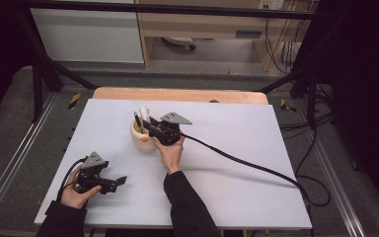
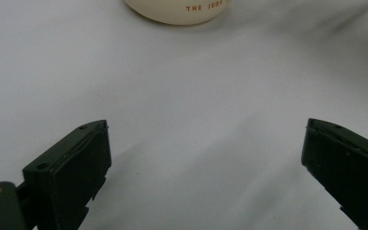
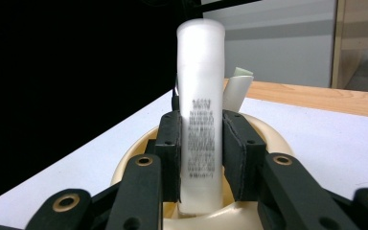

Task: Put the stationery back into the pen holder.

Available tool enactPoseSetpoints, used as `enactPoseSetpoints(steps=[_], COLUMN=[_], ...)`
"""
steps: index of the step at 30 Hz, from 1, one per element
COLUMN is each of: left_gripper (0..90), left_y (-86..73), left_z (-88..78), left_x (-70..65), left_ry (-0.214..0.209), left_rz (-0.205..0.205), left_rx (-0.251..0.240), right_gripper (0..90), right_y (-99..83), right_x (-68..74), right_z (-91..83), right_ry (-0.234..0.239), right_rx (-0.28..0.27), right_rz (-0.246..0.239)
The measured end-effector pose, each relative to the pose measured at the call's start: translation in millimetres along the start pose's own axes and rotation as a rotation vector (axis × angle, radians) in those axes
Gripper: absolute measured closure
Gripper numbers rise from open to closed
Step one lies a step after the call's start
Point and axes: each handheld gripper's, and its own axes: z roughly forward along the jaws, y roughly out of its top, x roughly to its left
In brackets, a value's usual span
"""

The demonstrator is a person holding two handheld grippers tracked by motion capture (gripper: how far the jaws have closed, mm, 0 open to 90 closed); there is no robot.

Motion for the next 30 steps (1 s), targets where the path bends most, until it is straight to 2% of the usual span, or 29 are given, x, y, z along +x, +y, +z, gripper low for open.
enactPoseSetpoints(steps=[7, 11, 18, 24, 26, 30], left_gripper=[3.3, 3.3, 3.3, 3.3, 3.3, 3.3], left_y=[-0.1, -0.2, 0.1, 0.2, 0.3, 0.7], left_z=[-0.1, 0.1, 0.4, 0.2, 0.4, 0.3], left_x=[0.0, -0.1, -0.8, -0.4, -0.8, -0.9], left_ry=[0.000, 0.000, 0.001, 0.002, 0.001, 0.002], left_rz=[0.005, 0.002, 0.004, 0.003, 0.003, 0.005], left_rx=[0.003, 0.001, 0.002, 0.002, 0.003, 0.005], right_gripper=[60.2, 52.0, 29.2, 11.3, 9.0, 7.4], right_y=[6.7, 15.9, 34.8, 44.1, 46.2, 46.7], right_x=[4.5, 7.0, 9.4, 7.8, 7.5, 4.4], right_z=[-7.6, -15.8, -32.3, -48.0, -53.3, -66.8], right_ry=[0.010, 0.021, 0.041, 0.054, 0.051, 0.058], right_rx=[0.014, 0.031, 0.110, 0.195, 0.229, 0.234], right_rz=[-0.031, -0.060, -0.083, -0.102, -0.119, -0.102])
